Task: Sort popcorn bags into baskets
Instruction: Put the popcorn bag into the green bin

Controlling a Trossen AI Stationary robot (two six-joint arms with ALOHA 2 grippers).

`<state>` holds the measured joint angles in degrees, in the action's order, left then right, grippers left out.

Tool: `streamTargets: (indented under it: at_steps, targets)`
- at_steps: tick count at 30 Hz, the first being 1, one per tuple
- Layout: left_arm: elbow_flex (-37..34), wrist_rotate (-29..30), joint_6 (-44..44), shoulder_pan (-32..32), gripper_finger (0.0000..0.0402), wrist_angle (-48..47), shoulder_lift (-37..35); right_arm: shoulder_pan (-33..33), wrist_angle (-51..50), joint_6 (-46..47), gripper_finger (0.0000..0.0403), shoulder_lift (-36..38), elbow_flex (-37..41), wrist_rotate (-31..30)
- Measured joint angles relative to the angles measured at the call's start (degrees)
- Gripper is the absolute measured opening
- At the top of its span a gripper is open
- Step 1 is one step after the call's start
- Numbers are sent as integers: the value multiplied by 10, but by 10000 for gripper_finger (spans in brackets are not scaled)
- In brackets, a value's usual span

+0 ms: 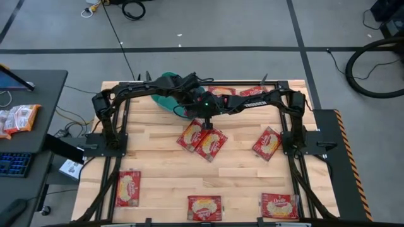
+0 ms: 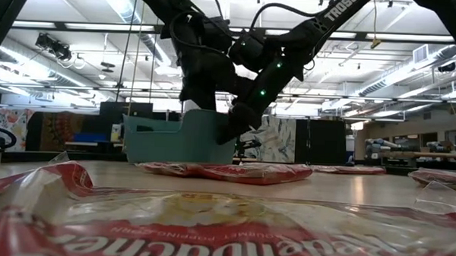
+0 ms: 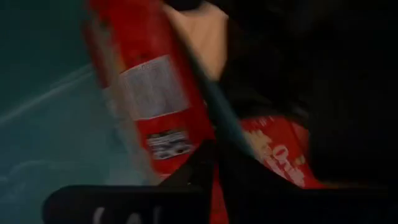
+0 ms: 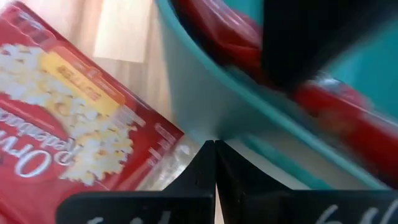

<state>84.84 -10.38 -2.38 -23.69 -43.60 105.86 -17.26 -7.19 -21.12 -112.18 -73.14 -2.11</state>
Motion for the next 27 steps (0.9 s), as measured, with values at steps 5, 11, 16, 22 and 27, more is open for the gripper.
streamTargets:
  at_steps: [5,11,16,22,27]
  targets:
    - [0,1,28,3,88,1,1,-2,1,5,6,0,0,0]
    - [0,-2,40,-6,145,5,2,-2,-1,21,6,0,0,0]
    - [0,-3,52,-14,169,-4,-24,-1,2,36,7,0,0,0]
    - [0,11,116,-44,172,-39,-98,0,-2,44,7,-1,-1,0]
    - [1,61,196,-100,172,-104,-146,7,-10,79,7,5,0,-2]
